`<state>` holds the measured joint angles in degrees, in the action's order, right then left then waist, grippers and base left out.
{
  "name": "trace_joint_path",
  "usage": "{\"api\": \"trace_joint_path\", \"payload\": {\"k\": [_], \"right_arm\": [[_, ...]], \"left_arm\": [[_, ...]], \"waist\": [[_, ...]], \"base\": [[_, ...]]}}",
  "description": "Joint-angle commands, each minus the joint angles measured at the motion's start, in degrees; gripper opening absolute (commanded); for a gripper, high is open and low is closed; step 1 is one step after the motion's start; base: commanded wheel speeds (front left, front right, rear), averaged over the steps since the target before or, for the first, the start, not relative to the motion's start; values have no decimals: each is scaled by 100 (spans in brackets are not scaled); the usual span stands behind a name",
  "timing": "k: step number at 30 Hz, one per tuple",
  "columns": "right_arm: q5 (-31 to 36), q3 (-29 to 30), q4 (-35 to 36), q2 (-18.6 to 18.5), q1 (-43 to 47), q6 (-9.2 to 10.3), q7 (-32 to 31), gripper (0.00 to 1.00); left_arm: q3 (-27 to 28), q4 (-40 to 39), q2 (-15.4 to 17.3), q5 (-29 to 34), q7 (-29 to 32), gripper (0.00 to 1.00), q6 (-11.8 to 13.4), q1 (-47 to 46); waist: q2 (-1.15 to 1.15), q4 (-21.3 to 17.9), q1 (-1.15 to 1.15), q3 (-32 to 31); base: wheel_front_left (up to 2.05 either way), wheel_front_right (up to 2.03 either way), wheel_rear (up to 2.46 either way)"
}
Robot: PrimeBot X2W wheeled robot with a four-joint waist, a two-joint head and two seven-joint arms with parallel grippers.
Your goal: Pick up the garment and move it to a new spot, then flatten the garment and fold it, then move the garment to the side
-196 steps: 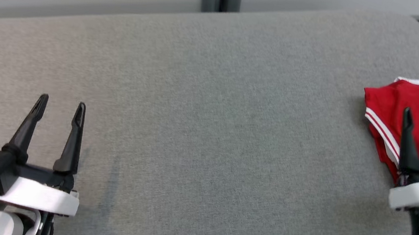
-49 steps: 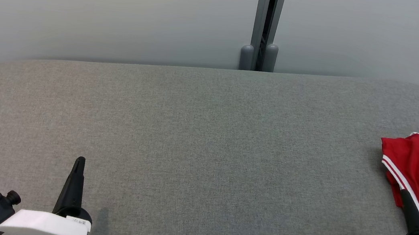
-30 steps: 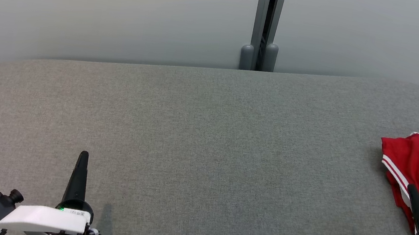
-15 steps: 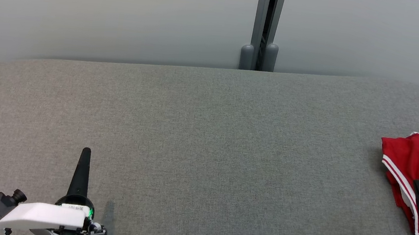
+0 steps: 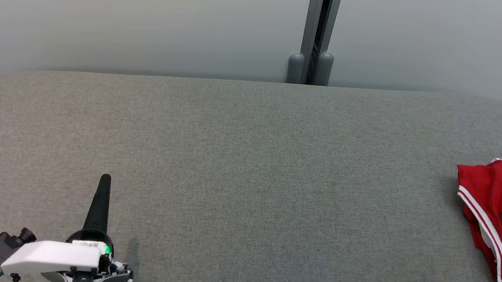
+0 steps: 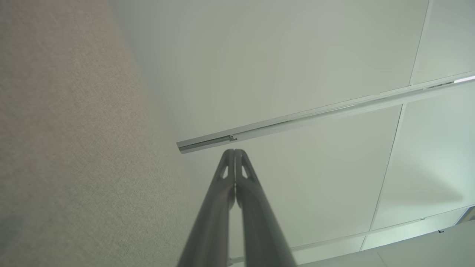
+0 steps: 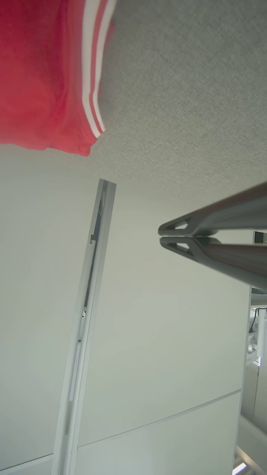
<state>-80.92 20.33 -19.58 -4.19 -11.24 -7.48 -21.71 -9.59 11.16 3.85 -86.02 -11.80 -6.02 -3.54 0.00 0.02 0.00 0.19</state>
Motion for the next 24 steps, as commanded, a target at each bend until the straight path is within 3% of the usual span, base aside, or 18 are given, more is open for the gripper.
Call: {"api": "trace_joint_path", "payload": {"k": [1,24], "right_arm": [[-114,52,-20,-25,-92,-2,-44,0],[-836,254,-228,-17,-241,-2,-289,0]], "left_arm": [[-1,9,5,-96,-22,0,-51,-110],[-37,114,-97,-803,-67,0,-167,-222]], "waist": [[0,0,0,0],[0,1,0,5]], "base": [[0,0,0],[0,0,0]]}}
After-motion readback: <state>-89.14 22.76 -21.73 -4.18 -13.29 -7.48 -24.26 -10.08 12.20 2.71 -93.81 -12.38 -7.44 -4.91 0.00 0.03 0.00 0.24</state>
